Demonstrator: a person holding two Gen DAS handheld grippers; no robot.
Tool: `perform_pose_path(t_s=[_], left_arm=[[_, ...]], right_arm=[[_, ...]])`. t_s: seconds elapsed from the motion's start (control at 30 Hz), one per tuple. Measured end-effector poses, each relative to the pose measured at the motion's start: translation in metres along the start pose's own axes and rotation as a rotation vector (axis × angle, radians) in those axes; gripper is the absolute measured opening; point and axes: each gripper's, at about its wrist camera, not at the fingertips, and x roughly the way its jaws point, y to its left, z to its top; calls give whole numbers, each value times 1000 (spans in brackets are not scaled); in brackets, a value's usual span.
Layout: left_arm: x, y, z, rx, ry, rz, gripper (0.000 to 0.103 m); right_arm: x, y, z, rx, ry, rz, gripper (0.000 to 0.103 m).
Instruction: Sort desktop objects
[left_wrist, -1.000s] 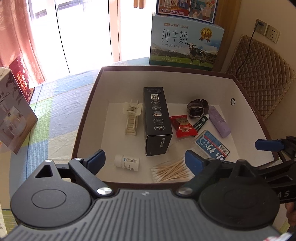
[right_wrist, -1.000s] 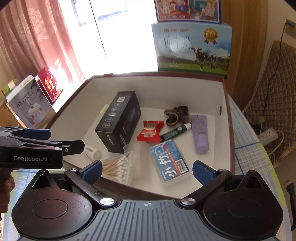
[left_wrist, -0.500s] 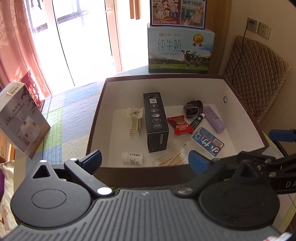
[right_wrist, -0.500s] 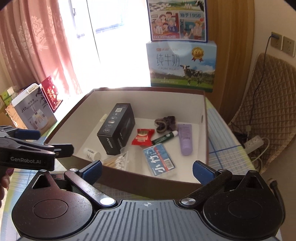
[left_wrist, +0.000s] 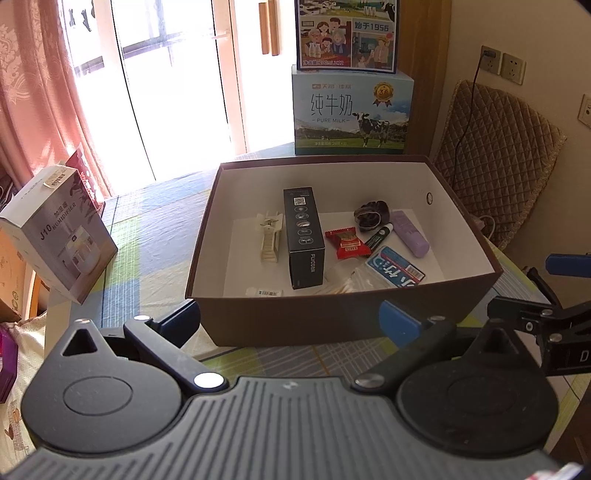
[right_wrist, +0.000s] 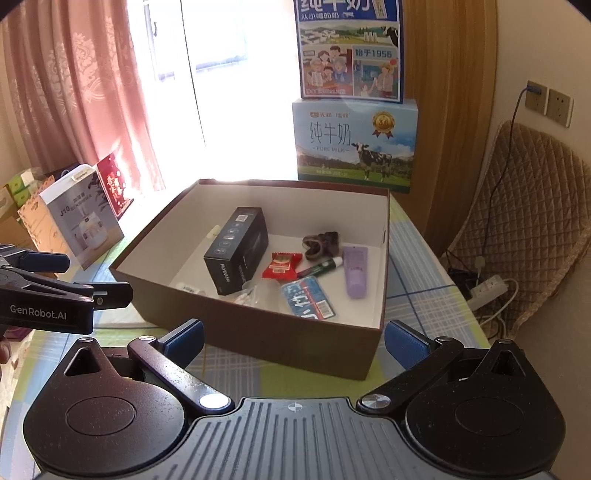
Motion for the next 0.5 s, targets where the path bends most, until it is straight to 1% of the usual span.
perform_pose_path(t_s=[0.3,0.5], left_arm=[[-27,-3,-15,-5,-6,-5,102],[-42,-7,-25,-3,-17,6,102]], right_arm=[[-25,2,-13,-8,-16,-6,101],[-38,5,-20,-20,-24,8,101]])
